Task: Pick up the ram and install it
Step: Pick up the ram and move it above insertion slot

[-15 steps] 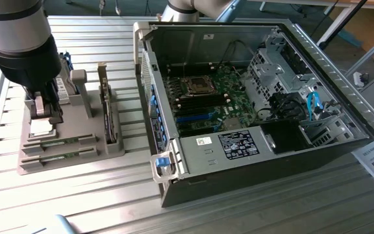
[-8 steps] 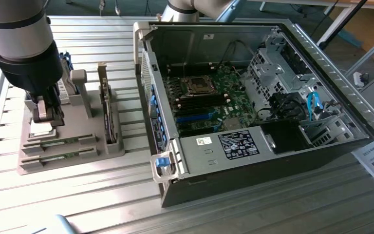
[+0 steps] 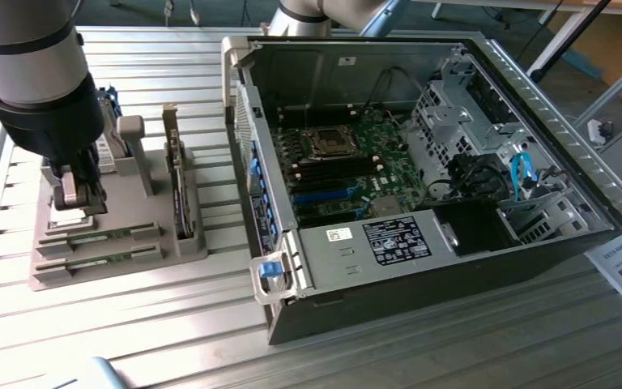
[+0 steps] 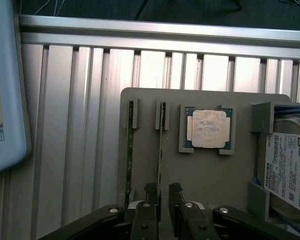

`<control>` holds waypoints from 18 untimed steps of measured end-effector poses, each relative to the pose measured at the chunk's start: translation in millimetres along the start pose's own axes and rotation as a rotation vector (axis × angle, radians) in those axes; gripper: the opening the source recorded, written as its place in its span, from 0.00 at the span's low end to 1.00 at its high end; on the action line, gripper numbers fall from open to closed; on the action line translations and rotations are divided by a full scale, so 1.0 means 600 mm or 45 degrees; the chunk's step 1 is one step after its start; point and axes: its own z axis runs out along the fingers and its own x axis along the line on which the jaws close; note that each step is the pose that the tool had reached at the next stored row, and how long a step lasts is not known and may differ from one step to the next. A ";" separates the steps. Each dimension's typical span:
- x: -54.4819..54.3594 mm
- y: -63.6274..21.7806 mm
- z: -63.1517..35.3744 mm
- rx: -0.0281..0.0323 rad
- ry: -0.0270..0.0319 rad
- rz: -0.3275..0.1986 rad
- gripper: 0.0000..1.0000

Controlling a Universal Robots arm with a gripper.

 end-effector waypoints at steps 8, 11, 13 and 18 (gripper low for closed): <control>0.029 0.003 0.001 -0.0001 0.0001 0.000 0.24; 0.037 0.003 0.002 -0.0002 0.0001 0.000 0.24; 0.041 0.004 0.002 -0.0001 0.0001 0.000 0.24; 0.042 0.004 0.002 -0.0001 0.0000 0.000 0.24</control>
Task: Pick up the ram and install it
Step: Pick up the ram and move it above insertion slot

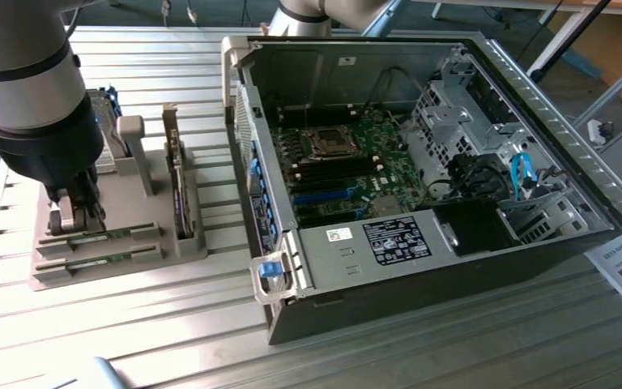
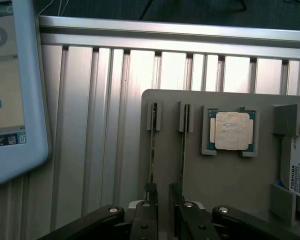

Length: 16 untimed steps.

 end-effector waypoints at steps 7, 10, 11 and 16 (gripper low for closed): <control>0.002 0.000 0.008 0.0001 0.0000 0.000 0.24; 0.003 0.000 0.016 -0.0001 0.0000 0.000 0.24; 0.004 0.000 0.020 0.0000 0.0000 0.000 0.24; 0.008 0.000 0.034 0.0000 0.0000 0.000 0.24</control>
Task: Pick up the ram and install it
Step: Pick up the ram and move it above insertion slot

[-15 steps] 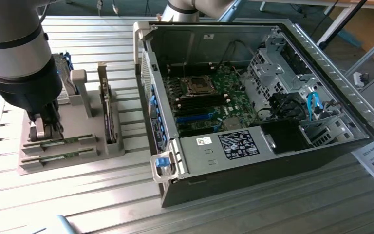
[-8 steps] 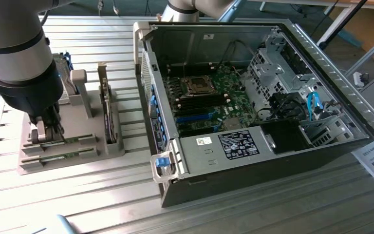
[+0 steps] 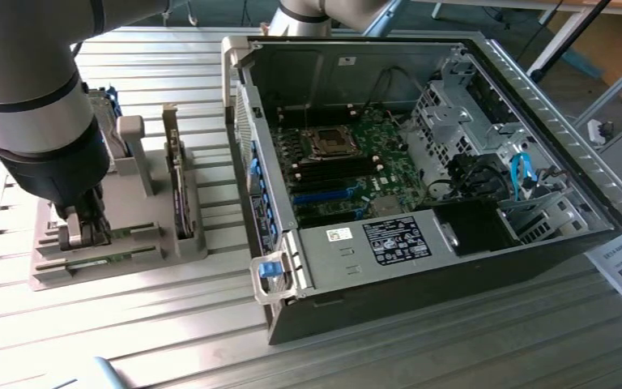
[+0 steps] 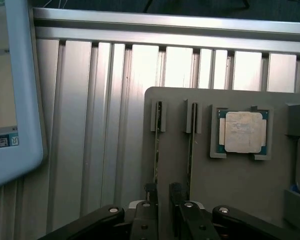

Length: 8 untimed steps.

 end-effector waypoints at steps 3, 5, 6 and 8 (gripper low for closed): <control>0.001 0.000 0.006 0.0000 0.0000 0.000 0.24; 0.002 0.000 0.010 0.0001 -0.0001 0.000 0.24; 0.003 0.000 0.012 0.0000 0.0000 0.000 0.24; 0.004 0.000 0.019 0.0000 0.0000 0.000 0.24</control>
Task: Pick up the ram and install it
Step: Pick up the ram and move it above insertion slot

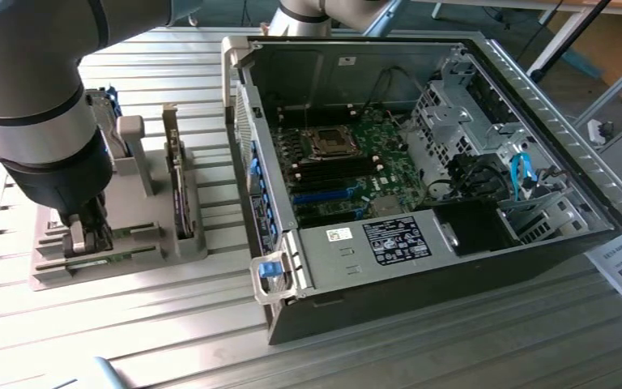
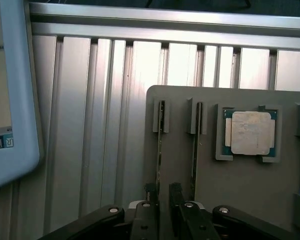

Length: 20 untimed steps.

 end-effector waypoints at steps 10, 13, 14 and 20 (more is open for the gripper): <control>0.004 0.000 0.021 0.0001 0.0000 0.000 0.24; 0.006 0.000 0.028 0.0001 0.0000 0.000 0.24; 0.006 0.000 0.029 0.0001 0.0000 0.000 0.24; 0.008 0.000 0.040 0.0000 0.0000 0.000 0.24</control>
